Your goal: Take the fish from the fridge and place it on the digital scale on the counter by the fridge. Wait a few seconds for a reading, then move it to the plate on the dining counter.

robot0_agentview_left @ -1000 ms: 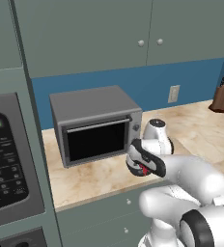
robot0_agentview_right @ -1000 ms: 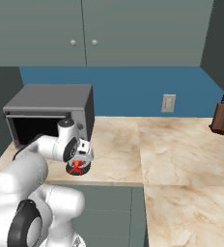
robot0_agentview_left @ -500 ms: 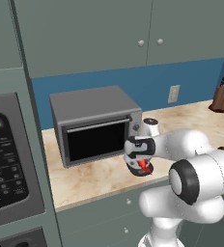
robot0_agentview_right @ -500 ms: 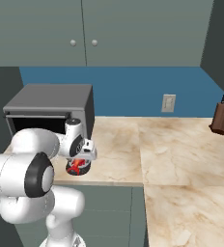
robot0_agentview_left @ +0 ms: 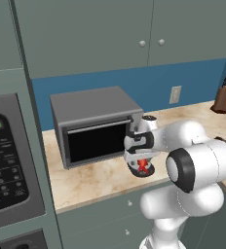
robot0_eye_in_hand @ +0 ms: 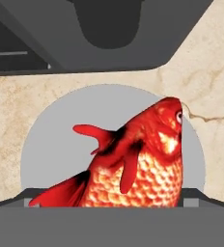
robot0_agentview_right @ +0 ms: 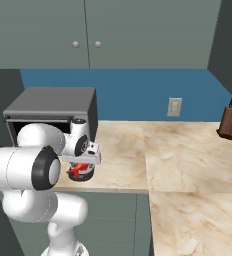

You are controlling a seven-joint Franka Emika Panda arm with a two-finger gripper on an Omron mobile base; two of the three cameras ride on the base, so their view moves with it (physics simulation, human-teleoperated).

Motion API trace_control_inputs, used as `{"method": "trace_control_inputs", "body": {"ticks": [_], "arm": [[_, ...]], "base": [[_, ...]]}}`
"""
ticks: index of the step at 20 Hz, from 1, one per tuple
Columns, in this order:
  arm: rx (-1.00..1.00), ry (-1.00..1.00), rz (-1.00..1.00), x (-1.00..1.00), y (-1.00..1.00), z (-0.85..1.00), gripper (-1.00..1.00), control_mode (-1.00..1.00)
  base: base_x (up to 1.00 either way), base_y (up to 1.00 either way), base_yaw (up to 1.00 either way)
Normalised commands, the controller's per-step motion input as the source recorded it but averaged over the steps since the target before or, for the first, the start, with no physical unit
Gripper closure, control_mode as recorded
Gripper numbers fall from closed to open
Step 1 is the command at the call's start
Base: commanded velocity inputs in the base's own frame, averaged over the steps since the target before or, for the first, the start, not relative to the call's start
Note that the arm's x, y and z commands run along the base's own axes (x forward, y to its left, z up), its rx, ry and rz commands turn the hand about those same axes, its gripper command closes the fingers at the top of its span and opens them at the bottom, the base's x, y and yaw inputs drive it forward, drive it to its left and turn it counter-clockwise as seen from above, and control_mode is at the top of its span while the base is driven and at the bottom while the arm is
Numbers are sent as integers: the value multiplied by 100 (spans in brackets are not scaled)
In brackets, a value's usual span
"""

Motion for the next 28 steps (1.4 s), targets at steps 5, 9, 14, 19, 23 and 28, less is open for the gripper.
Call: {"method": "trace_control_inputs", "body": {"ticks": [5,9,14,19,23,28], "arm": [[0,2,1,0,0,-9,-100,-100],[0,3,1,0,0,-18,-100,-100],[0,3,0,0,0,-14,-100,-100],[0,4,0,0,0,-8,100,-100],[0,5,0,0,0,-1,100,-100],[0,2,0,-3,0,2,100,-100]], "base": [[0,0,0],[0,0,0],[0,0,0],[0,0,0],[0,0,0],[0,0,0]]}}
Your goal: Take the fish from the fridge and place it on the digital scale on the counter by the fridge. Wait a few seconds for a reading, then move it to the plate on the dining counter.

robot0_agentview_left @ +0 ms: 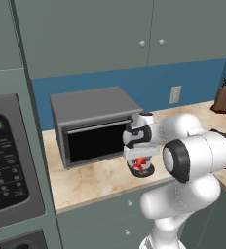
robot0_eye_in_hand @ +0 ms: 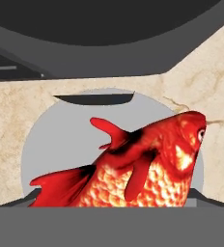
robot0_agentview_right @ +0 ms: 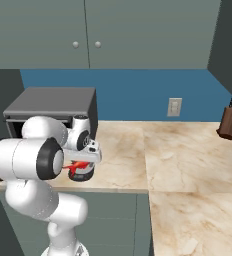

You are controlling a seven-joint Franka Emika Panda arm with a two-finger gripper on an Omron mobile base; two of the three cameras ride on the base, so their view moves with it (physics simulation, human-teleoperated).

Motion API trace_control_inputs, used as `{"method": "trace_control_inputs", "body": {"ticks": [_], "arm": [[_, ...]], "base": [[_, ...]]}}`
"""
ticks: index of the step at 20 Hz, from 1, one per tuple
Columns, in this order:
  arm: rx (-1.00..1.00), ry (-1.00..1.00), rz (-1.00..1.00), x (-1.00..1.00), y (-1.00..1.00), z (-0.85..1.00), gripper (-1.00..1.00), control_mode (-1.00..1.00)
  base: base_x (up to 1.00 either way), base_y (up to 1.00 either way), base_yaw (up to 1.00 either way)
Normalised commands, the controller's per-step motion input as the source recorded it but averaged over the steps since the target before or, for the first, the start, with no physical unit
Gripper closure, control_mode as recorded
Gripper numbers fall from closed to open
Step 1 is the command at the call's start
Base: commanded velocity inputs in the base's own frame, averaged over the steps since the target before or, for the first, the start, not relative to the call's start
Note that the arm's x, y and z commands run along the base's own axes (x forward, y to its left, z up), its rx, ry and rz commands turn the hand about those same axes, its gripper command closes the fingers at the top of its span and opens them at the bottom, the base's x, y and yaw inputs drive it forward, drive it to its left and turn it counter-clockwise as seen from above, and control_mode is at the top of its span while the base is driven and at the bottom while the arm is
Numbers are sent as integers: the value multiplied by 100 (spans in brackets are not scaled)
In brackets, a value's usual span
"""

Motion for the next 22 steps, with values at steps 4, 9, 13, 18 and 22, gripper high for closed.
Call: {"method": "trace_control_inputs", "body": {"ticks": [4,9,13,18,22], "arm": [[0,-2,0,-54,-12,28,100,-100],[1,-6,1,-93,-20,35,100,-100],[1,-9,3,-100,-7,53,100,-100],[0,-5,3,-93,0,86,100,-100],[0,0,3,-87,0,100,100,-100]], "base": [[0,0,0],[0,0,0],[0,0,0],[0,0,0],[0,0,0]]}}
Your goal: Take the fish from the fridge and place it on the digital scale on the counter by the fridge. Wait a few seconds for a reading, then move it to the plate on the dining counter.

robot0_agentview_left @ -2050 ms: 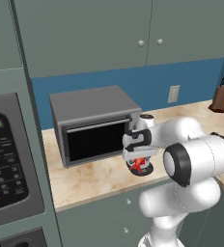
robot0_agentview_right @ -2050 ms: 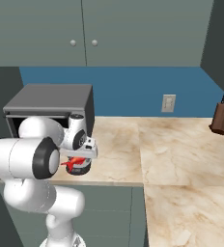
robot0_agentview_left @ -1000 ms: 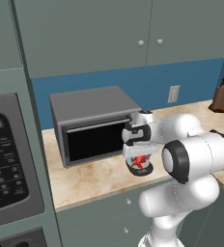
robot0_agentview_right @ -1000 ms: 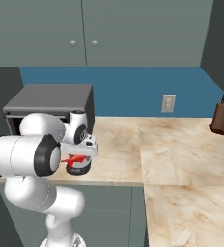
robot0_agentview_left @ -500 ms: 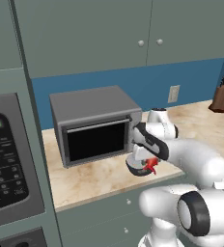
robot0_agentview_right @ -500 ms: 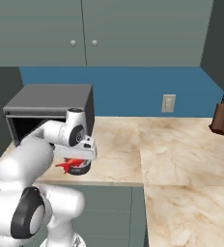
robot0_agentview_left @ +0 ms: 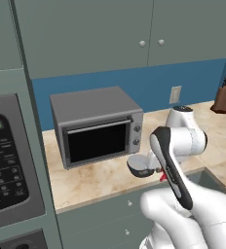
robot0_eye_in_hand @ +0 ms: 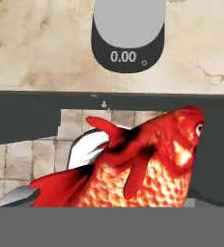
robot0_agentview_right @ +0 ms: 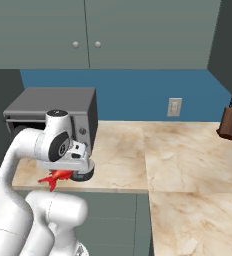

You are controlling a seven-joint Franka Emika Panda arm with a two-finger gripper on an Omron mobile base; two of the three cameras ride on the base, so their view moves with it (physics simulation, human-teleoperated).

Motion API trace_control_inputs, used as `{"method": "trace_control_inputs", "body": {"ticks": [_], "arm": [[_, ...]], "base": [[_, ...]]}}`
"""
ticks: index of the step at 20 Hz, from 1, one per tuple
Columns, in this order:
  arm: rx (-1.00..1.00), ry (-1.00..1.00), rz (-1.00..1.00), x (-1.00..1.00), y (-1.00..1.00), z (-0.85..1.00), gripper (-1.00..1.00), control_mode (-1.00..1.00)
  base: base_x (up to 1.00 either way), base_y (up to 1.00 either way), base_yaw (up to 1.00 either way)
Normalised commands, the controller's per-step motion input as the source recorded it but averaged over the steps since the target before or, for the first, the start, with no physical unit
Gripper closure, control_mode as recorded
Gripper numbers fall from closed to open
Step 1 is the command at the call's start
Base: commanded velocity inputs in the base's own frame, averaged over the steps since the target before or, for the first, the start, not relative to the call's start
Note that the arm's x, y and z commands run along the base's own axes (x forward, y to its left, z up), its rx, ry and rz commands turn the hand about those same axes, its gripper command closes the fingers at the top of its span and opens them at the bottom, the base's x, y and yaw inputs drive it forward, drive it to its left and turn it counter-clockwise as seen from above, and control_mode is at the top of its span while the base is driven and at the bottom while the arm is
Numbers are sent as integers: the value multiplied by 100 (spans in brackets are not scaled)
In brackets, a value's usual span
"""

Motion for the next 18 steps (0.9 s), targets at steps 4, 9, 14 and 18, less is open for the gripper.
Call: {"method": "trace_control_inputs", "body": {"ticks": [4,9,14,18], "arm": [[0,0,1,-79,0,100,100,-100],[0,0,0,-43,0,100,100,-100],[-1,0,0,-5,0,42,100,-100],[0,0,0,0,0,0,100,-100]], "base": [[0,0,0],[0,0,0],[0,0,0],[0,0,0]]}}
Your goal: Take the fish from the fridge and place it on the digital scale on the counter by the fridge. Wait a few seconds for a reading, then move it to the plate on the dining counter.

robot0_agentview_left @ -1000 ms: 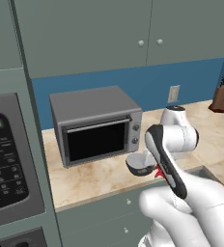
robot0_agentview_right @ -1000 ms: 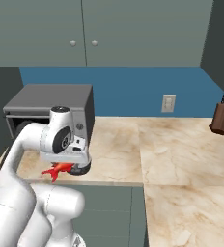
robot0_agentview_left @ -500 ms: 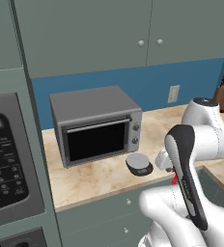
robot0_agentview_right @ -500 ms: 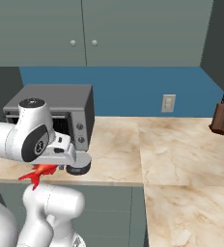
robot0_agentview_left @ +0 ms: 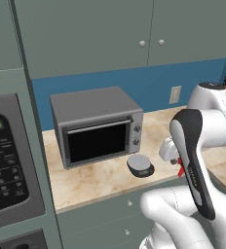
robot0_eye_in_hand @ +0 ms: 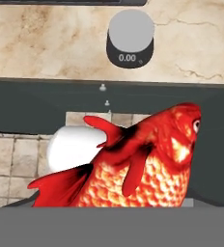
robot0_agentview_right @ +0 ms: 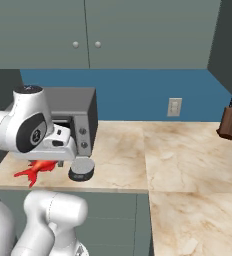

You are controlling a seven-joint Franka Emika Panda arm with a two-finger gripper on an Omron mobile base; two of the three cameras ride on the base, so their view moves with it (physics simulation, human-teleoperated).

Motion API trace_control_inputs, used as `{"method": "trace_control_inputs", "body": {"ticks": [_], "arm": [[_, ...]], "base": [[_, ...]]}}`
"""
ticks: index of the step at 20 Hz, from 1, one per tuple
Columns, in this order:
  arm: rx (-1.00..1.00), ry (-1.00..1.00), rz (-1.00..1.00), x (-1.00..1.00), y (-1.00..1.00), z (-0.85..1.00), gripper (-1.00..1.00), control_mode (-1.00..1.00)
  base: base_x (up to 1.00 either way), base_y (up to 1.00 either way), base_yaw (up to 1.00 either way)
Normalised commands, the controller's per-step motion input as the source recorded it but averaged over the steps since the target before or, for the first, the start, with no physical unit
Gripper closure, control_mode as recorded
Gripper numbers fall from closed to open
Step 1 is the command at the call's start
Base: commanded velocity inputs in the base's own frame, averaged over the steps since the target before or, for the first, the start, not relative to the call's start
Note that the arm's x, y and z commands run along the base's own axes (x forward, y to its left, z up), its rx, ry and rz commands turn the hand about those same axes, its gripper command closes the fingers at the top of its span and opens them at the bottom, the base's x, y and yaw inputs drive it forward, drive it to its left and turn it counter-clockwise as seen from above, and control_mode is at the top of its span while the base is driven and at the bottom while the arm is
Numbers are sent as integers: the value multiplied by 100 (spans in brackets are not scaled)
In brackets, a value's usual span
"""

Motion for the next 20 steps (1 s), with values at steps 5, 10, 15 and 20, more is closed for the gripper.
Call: {"method": "trace_control_inputs", "body": {"ticks": [5,10,15,20], "arm": [[0,0,0,0,0,0,100,-100],[0,0,0,-16,0,0,100,100],[0,0,0,0,0,0,100,100],[0,0,0,0,0,0,100,100]], "base": [[0,0,0],[-58,-1,0],[-100,0,6],[-100,24,16]]}}
